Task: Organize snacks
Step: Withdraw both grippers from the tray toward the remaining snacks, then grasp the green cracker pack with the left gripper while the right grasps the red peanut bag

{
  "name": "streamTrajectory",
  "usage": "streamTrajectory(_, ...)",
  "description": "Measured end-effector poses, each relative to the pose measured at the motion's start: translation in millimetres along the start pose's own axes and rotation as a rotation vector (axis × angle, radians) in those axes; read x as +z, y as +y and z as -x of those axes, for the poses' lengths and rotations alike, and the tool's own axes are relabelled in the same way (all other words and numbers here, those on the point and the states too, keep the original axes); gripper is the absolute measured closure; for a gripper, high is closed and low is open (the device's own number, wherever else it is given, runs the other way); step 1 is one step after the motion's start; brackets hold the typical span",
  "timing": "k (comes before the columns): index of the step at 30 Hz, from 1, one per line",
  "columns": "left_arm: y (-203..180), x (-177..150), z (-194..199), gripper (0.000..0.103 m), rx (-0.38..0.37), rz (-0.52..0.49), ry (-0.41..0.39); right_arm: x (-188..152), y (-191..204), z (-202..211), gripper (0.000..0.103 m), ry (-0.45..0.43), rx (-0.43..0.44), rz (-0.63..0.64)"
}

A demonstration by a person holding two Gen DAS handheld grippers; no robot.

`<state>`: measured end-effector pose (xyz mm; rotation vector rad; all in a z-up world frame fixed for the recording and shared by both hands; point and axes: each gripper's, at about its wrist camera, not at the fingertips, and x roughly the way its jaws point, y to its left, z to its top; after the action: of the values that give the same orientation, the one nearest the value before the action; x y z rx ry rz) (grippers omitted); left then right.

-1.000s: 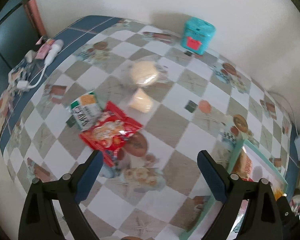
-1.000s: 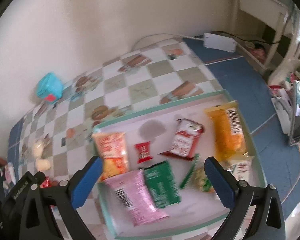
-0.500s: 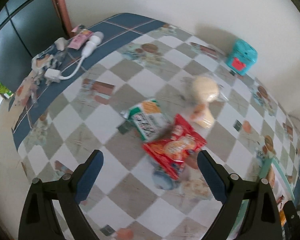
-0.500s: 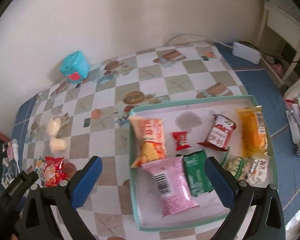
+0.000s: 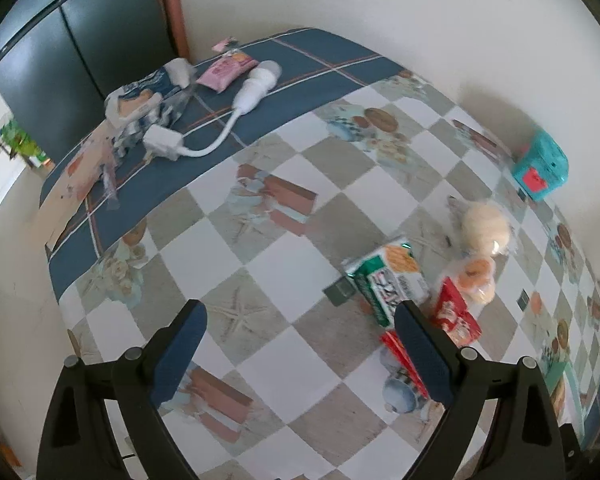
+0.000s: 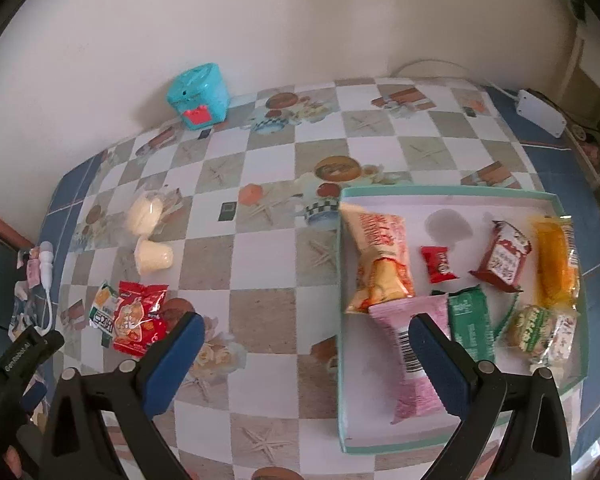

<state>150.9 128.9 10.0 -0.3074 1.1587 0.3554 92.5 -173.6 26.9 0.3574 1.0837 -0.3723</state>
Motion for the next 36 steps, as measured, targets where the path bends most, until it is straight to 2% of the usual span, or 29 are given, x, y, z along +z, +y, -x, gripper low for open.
streamTrajectory(7,22,7,-5,0.008,-0.002,0.059,0.006,-3,15,-11,0.0,0.015,0.014,0.032)
streamTrajectory(16,36,13,-16,0.008,-0.04,0.099,0.036,-10,33,-29,0.0,0.048,0.038,0.057)
streamTrajectory(26,21,16,-34,0.008,-0.066,0.024,0.066,-14,60,-38,0.0,0.038,0.076,0.078)
streamTrajectory(36,7,21,-47,0.008,-0.106,0.015,0.093,-14,88,-46,0.0,0.006,0.115,0.108)
